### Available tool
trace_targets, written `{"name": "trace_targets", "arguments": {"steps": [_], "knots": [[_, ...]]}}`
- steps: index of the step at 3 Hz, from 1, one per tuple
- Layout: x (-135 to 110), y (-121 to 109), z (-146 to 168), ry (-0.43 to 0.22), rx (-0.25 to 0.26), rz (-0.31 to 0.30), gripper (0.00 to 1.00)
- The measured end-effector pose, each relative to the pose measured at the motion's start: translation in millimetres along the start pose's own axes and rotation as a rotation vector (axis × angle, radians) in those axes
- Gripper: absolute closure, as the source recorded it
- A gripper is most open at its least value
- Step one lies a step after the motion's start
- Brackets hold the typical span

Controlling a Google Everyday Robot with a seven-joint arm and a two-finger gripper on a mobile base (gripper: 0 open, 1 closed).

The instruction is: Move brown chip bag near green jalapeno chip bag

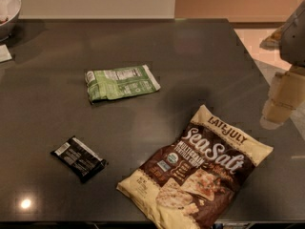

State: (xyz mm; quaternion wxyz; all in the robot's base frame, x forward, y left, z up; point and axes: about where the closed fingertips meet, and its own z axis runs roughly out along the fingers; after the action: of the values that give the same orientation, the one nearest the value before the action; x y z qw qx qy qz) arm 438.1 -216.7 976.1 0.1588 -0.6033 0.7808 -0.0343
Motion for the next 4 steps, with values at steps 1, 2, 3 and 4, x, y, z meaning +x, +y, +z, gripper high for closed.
{"name": "trace_targets", "arguments": {"steps": [1, 2, 3, 4], "knots": [[0, 0, 0, 0.000, 0.000, 0.000, 0.00], [-3, 1, 2, -0.003, -0.008, -0.022, 0.00], [-7, 8, 23, 0.004, -0.064, -0.056, 0.00], [-11, 23, 52, 0.016, -0.145, -0.092, 0.00]]}}
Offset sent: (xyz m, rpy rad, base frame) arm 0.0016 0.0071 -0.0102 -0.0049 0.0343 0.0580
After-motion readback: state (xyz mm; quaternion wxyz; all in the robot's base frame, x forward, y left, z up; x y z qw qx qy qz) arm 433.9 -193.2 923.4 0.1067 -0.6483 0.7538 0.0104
